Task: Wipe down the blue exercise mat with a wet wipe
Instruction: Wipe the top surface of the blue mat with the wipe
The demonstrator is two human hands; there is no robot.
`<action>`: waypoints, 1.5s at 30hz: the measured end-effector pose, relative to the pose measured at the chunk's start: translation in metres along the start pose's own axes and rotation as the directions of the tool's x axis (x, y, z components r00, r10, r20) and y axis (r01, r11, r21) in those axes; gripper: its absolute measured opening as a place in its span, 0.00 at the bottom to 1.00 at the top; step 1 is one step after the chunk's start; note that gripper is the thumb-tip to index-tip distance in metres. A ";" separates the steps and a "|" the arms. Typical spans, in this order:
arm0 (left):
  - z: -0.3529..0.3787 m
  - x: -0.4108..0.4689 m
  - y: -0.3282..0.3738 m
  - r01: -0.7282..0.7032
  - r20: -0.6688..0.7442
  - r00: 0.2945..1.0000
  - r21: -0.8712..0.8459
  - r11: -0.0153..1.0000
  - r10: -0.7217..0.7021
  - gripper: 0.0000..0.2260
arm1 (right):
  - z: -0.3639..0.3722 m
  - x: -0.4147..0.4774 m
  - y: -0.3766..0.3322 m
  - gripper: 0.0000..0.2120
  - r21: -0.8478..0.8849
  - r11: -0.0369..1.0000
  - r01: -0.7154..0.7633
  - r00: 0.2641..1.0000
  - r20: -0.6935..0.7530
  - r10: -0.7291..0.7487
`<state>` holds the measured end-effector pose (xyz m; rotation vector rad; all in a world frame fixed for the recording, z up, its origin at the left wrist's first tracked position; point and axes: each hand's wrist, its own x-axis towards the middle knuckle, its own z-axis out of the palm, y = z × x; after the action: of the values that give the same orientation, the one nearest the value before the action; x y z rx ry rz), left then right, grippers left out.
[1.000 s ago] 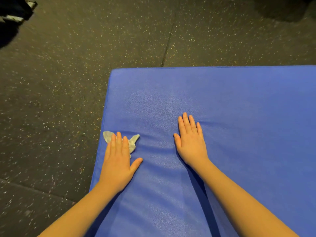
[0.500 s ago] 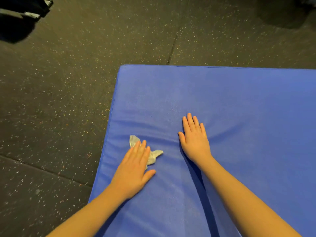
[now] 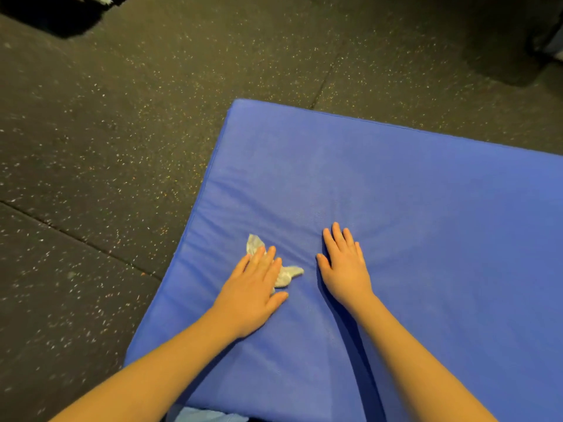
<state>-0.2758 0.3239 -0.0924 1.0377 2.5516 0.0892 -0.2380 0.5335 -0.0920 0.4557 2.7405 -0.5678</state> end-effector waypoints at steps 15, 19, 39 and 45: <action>-0.001 -0.020 -0.037 0.313 -0.013 0.950 0.012 0.950 -0.313 0.32 | 0.017 -0.071 -0.019 0.24 0.065 0.995 0.074 0.989 0.122 -0.082; -0.011 -0.015 -0.073 0.434 -0.093 0.898 0.030 0.900 -0.430 0.27 | 0.015 -0.073 -0.012 0.25 0.083 0.994 0.074 0.984 0.156 -0.087; -0.005 -0.049 0.022 -0.022 0.139 0.990 -0.102 0.995 0.036 0.46 | 0.022 -0.078 -0.006 0.23 0.142 0.984 0.106 0.992 0.049 -0.114; -0.006 -0.038 0.025 0.071 0.086 0.994 -0.119 0.990 -0.061 0.46 | 0.022 -0.081 -0.006 0.21 0.179 0.979 0.094 0.995 0.025 -0.100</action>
<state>-0.2362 0.3164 -0.0692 0.8914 2.4702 0.1786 -0.1623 0.4990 -0.0809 0.3511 2.7030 -0.8425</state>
